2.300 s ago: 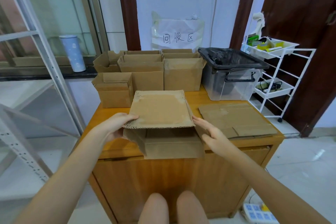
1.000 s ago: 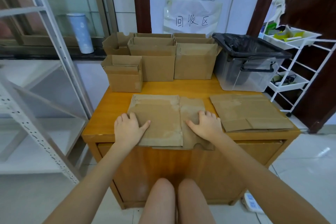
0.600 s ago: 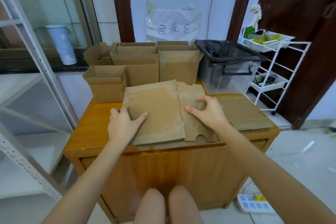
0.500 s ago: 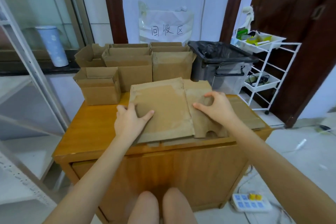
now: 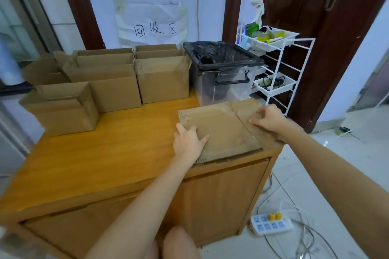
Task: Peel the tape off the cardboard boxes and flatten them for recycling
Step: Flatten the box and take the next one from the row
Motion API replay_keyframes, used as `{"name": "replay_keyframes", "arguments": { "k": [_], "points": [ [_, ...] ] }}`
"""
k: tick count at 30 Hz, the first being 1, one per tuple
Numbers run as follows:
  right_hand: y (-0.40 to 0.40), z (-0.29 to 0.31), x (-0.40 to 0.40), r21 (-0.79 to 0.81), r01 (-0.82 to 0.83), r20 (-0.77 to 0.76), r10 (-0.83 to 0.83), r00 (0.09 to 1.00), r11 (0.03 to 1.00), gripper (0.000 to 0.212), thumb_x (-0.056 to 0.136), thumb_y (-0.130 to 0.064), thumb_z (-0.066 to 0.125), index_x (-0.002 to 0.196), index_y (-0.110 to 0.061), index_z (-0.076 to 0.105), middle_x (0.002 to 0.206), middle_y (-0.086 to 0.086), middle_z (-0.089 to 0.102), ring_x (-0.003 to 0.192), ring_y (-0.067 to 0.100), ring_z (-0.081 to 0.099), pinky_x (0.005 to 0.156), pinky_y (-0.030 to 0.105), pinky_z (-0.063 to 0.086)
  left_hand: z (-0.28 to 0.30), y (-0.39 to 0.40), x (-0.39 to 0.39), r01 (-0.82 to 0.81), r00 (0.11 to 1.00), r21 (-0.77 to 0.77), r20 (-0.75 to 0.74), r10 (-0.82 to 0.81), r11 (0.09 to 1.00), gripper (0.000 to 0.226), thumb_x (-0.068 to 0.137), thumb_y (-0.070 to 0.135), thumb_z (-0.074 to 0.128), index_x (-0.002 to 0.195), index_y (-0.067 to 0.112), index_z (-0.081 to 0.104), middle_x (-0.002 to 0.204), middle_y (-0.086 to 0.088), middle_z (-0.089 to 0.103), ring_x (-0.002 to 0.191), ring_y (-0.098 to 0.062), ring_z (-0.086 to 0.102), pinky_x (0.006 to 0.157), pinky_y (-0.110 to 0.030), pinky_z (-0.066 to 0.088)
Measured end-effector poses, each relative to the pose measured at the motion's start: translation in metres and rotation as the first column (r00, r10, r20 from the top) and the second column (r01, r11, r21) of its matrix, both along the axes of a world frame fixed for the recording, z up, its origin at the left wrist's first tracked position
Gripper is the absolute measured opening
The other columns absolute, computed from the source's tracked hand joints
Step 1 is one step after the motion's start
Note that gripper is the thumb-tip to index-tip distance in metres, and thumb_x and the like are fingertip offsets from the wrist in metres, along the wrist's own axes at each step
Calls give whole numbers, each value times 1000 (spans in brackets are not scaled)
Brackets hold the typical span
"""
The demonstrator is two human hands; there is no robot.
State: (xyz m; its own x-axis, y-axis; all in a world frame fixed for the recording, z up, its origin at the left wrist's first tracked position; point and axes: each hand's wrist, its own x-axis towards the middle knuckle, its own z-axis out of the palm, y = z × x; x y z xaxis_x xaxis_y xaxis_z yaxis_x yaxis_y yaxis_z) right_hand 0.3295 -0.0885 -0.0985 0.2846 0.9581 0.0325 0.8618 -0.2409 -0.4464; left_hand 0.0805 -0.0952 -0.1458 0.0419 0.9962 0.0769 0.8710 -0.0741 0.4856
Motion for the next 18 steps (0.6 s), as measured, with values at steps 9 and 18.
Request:
{"name": "replay_keyframes", "arguments": {
  "k": [9,18],
  "points": [
    [15,-49,11,-15,-74,147,75,986,997,44,98,-35,46,132,-8,51,144,13,41,134,30,36,108,42,32,-23,11,11,38,958,163,-287,11,986,47,97,54,33,132,26,48,139,-10,40,129,-27,31,102,-37,26],
    [22,-40,-12,-103,-160,197,178,964,982,47,101,-38,31,124,-3,53,138,13,45,124,28,44,104,39,37,-11,14,0,137,975,-40,-173,-142,990,54,102,47,21,151,26,25,160,-5,11,148,-21,3,119,-43,5]
  ]
}}
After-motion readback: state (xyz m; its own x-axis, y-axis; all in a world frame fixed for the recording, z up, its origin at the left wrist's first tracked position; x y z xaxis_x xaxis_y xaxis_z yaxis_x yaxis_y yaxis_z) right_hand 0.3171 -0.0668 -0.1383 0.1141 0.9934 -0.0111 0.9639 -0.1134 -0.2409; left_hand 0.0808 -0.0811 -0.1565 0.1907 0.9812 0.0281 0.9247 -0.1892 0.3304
